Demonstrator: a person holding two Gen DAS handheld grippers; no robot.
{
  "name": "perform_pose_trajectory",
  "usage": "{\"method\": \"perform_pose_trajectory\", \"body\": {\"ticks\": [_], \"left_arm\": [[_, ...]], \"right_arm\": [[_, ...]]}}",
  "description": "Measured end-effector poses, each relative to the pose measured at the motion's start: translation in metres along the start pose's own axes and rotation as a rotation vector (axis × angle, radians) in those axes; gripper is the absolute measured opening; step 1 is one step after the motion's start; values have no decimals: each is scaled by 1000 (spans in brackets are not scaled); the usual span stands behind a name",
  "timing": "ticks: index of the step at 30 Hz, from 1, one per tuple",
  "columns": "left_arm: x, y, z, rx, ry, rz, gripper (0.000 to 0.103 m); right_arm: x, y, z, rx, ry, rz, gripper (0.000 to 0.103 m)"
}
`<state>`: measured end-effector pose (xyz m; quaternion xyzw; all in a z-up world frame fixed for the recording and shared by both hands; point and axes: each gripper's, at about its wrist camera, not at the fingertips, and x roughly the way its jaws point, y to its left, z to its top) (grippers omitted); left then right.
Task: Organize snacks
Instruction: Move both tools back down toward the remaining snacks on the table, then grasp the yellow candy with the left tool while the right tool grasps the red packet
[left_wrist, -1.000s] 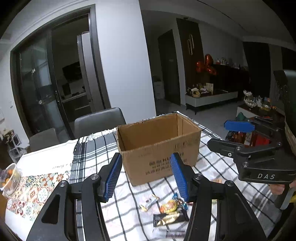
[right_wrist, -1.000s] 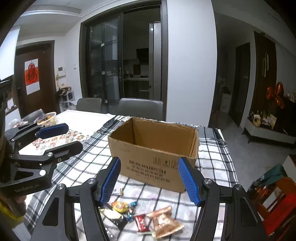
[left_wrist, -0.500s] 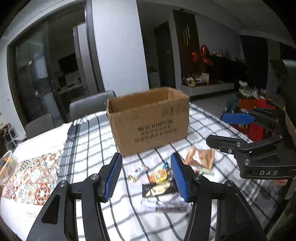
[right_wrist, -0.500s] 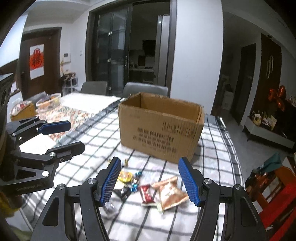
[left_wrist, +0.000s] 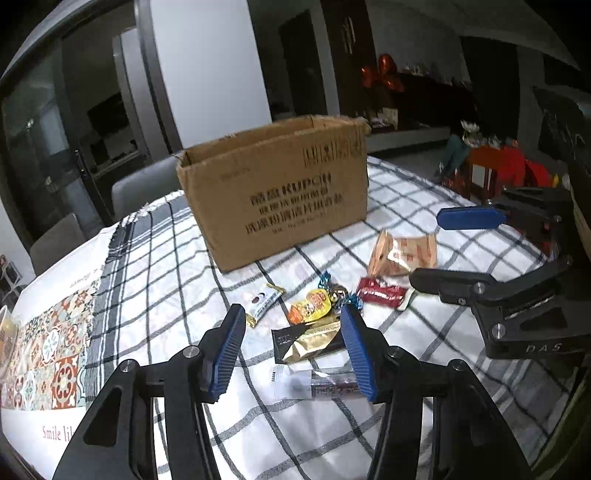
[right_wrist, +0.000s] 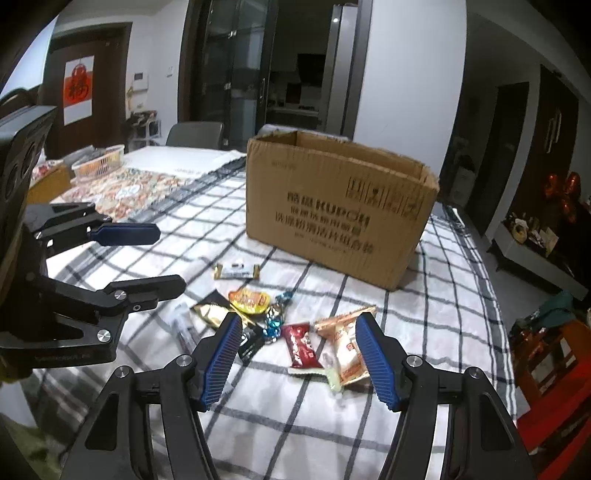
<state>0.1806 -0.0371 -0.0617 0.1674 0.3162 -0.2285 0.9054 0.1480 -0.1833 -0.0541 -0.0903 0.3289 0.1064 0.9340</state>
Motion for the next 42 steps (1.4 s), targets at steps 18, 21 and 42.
{"method": "perform_pose_trajectory", "body": {"ticks": [18, 21, 42], "left_arm": [[71, 0, 8, 139, 71, -62, 47], [80, -3, 7, 167, 82, -73, 47], [117, 4, 7, 81, 176, -181, 31]], "right_arm": [[64, -10, -18, 20, 116, 69, 47], [68, -11, -19, 25, 124, 78, 44], [92, -15, -20, 65, 169, 122, 34]]}}
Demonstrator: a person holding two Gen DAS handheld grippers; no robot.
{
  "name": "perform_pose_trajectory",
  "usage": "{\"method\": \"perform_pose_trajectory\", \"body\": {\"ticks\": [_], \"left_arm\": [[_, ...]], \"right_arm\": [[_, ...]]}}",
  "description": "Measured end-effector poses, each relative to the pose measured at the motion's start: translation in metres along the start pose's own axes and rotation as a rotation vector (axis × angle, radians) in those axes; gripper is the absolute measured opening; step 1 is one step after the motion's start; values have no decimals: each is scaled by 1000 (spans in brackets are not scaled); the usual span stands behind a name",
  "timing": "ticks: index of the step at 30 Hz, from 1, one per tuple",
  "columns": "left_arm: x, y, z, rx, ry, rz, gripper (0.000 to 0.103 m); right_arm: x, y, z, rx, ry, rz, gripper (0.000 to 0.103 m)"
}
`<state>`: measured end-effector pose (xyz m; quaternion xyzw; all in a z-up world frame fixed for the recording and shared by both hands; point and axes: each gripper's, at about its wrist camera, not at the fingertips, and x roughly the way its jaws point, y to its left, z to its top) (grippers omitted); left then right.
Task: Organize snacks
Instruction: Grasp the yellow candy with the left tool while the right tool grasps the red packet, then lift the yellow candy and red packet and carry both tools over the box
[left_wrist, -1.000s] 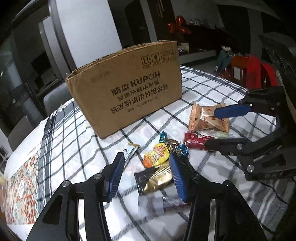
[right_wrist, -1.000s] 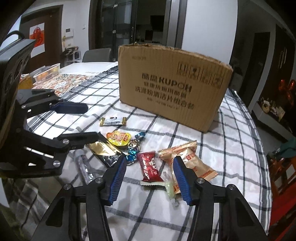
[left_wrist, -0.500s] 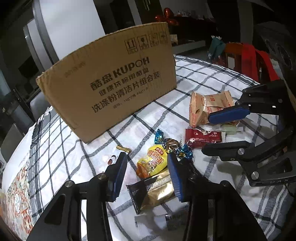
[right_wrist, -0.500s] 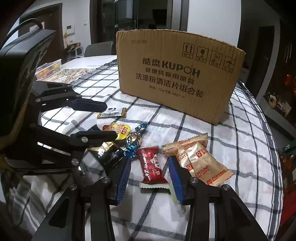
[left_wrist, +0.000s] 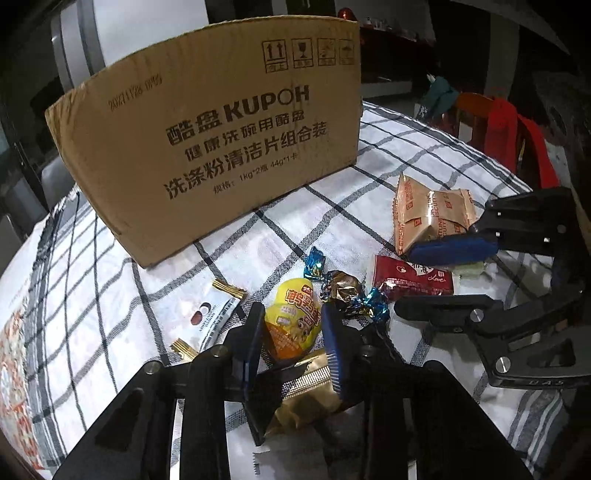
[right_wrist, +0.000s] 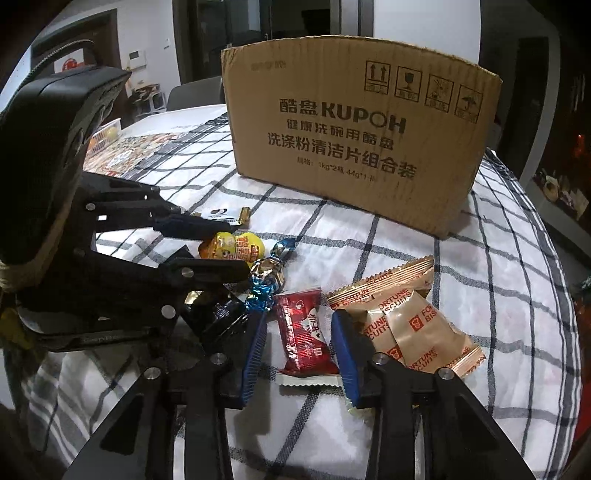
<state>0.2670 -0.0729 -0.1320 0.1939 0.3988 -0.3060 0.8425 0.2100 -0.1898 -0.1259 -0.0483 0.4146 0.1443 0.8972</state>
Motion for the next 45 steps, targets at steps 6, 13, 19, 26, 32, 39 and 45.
{"method": "perform_pose_trajectory", "body": {"ticks": [6, 13, 19, 26, 32, 39, 45], "left_arm": [[-1, -2, 0, 7, -5, 12, 28], [-16, -7, 2, 4, -33, 22, 22], [-38, -12, 3, -17, -72, 37, 21], [-64, -18, 5, -47, -107, 59, 21], [-89, -21, 10, -71, -157, 89, 21], [-119, -19, 27, -112, -246, 122, 20], [-142, -11, 50, -126, -337, 141, 20]], "right_arm": [[2, -2, -1, 11, 11, 2, 24], [-8, 3, -1, 6, -5, 7, 23], [-27, 7, 3, 5, -44, -2, 23], [-49, 9, 7, 15, -90, -19, 23], [-73, 9, 15, 28, -150, -33, 23], [-100, 3, 31, 56, -237, -50, 23], [-117, -9, 53, 88, -307, -61, 23]]}}
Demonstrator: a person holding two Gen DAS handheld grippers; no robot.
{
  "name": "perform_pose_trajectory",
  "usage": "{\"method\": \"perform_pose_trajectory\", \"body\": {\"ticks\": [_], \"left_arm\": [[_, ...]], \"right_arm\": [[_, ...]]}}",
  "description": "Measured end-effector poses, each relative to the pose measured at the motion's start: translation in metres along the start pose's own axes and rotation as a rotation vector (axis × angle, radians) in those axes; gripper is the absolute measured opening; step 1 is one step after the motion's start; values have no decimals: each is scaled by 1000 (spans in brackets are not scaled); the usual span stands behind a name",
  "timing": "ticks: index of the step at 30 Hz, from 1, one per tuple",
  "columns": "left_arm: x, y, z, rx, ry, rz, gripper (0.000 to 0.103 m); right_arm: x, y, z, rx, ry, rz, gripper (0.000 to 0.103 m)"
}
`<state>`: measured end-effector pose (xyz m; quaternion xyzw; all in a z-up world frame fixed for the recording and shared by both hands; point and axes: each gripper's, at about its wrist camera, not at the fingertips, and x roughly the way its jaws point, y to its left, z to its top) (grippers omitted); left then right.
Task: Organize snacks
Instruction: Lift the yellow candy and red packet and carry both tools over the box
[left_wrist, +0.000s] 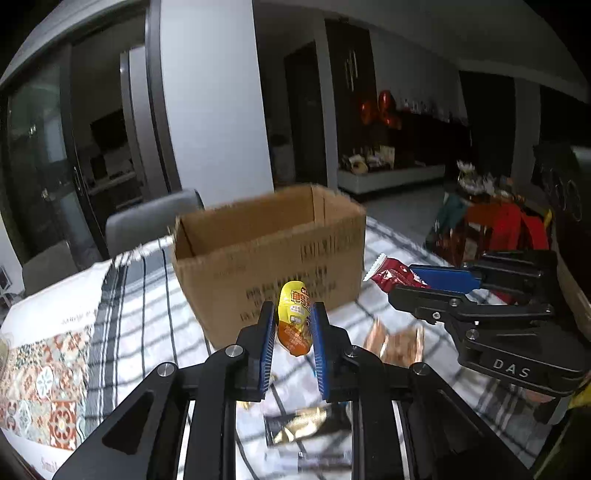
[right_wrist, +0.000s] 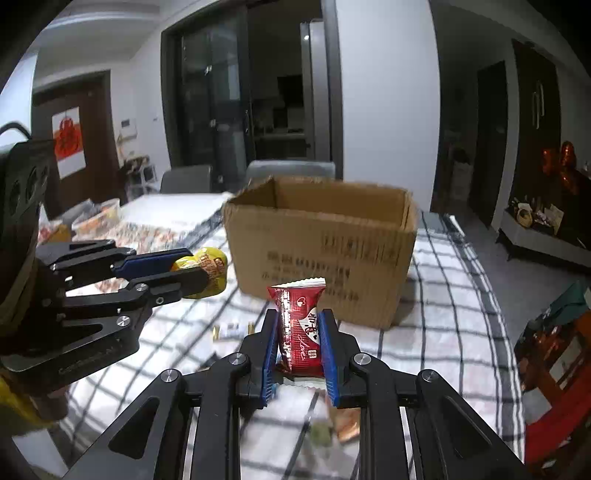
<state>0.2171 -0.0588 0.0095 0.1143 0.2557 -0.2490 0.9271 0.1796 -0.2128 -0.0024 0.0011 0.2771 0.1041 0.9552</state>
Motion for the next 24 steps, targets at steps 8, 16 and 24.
{"method": "perform_pose_trajectory", "body": {"ticks": [8, 16, 24], "left_arm": [[2, 22, 45, -51, -91, 9, 20], [25, 46, 82, -75, -108, 21, 20], [66, 63, 105, -130, -65, -4, 20]], "right_arm": [[5, -17, 51, 50, -83, -9, 23], [27, -34, 90, 68, -96, -6, 23], [66, -55, 113, 88, -49, -14, 23]]}}
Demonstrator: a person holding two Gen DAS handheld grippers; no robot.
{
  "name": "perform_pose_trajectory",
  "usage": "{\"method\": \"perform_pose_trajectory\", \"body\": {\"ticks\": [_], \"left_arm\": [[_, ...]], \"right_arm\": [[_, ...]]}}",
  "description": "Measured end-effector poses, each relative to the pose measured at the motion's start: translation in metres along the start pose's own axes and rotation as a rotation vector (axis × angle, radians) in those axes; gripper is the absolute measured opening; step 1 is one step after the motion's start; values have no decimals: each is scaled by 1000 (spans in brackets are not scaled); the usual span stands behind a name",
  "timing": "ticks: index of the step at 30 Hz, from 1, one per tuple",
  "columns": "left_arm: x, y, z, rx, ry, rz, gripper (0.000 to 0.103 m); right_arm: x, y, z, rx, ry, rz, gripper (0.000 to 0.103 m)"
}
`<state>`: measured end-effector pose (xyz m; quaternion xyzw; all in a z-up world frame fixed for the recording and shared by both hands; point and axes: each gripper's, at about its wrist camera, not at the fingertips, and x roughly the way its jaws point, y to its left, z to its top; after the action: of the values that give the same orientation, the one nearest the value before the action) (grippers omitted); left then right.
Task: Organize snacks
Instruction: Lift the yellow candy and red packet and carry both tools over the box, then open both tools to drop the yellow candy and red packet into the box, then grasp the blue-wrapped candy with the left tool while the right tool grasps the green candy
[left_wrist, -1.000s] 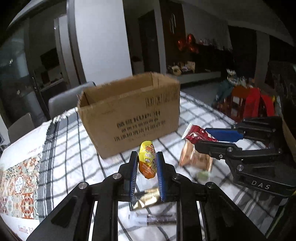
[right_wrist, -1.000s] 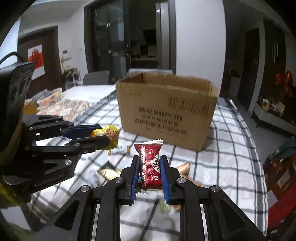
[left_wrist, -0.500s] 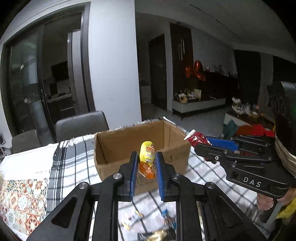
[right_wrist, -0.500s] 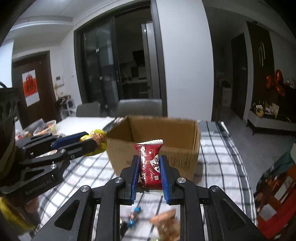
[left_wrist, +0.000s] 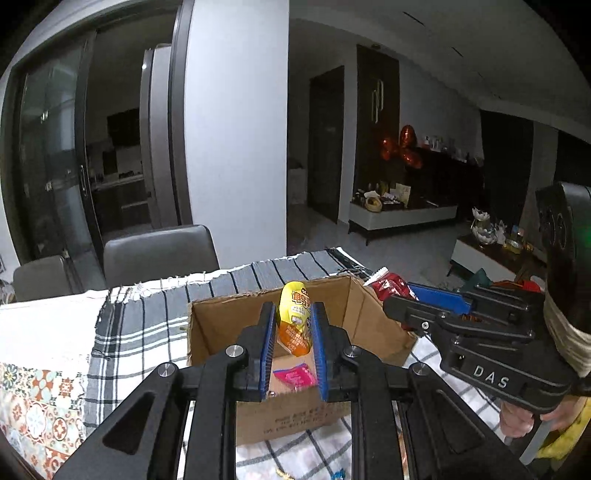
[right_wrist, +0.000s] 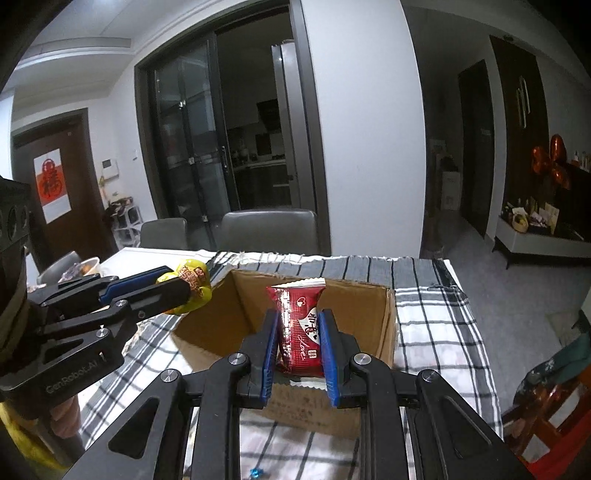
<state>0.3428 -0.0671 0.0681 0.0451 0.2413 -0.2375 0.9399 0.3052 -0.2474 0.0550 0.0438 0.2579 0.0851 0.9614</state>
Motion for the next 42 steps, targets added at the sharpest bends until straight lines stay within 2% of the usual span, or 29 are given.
{"method": "perform_pose_trajectory", "body": {"ticks": [5, 6, 8, 9, 10, 17, 22, 33, 42], "left_arm": [[30, 3, 8, -11, 39, 12, 21], [33, 3, 9, -9, 42, 18, 24], [36, 4, 10, -18, 40, 24, 44], [35, 5, 10, -21, 35, 26, 46], [33, 4, 9, -19, 33, 37, 47], [11, -1, -5, 2, 30, 98, 47], [-14, -9, -18, 21, 17, 108, 47], [-65, -35, -47, 34, 8, 58, 47], [-88, -55, -77, 50, 23, 34, 47]], "right_arm": [[23, -9, 7, 10, 31, -19, 23], [26, -9, 7, 13, 35, -24, 24], [31, -11, 8, 13, 51, -34, 31], [31, -11, 8, 13, 51, -43, 38], [28, -11, 7, 8, 45, -51, 41], [-2, -3, -8, -9, 5, -81, 41], [-31, 6, -21, -16, -29, -93, 41], [-79, 23, -51, -19, -48, -41, 41], [-102, 27, -86, -47, -21, -48, 41]]}}
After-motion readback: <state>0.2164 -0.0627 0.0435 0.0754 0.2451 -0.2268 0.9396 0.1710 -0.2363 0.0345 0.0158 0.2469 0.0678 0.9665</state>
